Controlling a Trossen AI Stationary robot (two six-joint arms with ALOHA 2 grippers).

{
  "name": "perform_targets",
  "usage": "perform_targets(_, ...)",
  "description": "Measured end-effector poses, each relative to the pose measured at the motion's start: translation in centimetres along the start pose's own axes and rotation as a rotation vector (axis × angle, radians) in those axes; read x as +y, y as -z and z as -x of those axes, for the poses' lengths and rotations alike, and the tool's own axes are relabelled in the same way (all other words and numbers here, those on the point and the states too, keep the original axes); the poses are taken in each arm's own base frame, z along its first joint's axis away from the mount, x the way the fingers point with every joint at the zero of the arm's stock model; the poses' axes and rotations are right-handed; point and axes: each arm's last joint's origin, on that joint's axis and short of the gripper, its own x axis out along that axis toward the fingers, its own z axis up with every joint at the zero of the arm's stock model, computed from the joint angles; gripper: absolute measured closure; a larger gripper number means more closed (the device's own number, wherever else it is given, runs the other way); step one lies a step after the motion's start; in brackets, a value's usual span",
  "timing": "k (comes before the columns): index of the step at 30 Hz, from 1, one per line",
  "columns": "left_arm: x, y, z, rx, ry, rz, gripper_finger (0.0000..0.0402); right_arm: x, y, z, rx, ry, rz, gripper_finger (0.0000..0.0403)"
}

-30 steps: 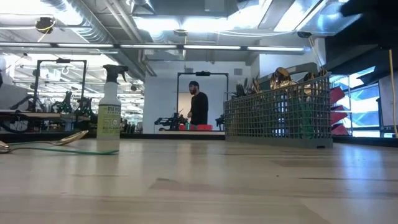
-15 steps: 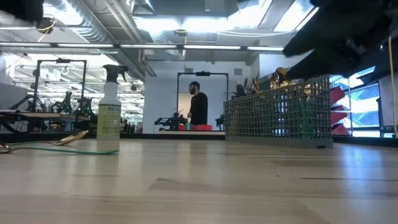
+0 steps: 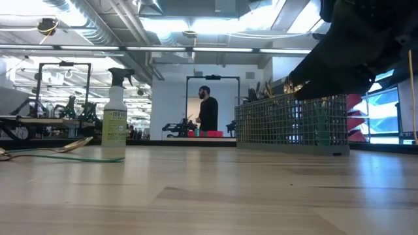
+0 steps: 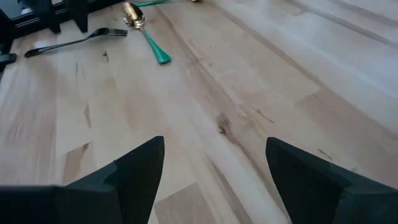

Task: Sort silverware
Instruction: Put the black fork into the silverware basket

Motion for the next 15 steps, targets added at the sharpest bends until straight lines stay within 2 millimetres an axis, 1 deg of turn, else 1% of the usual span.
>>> perform_targets(2, -0.3, 0.6, -0.9, -0.024, -0.040, -0.012, 0.0106, -0.1, -0.2, -0.2, -0.007, 0.010, 0.014, 0.0137)
perform_targets(5, -0.5, 0.9, -1.8, -0.071, -0.097, -0.036, 0.0106, -0.4, -0.5, -0.5, -0.010, 0.026, 0.021, 0.0137)
perform_targets(9, -1.1, 1.1, -2.0, -0.127, -0.180, -0.053, 0.0106, -0.8, -0.8, -1.0, 0.005, 0.027, 0.015, 0.0137)
perform_targets(12, -1.4, 0.6, -2.6, -0.176, -0.225, -0.065, 0.0106, -0.9, -0.9, -1.1, 0.005, 0.031, 0.014, 0.0137)
perform_targets(15, -1.9, 0.0, -3.6, -0.174, -0.307, -0.129, 0.0106, -0.9, -0.9, -1.1, 0.005, 0.030, 0.015, 0.0137)
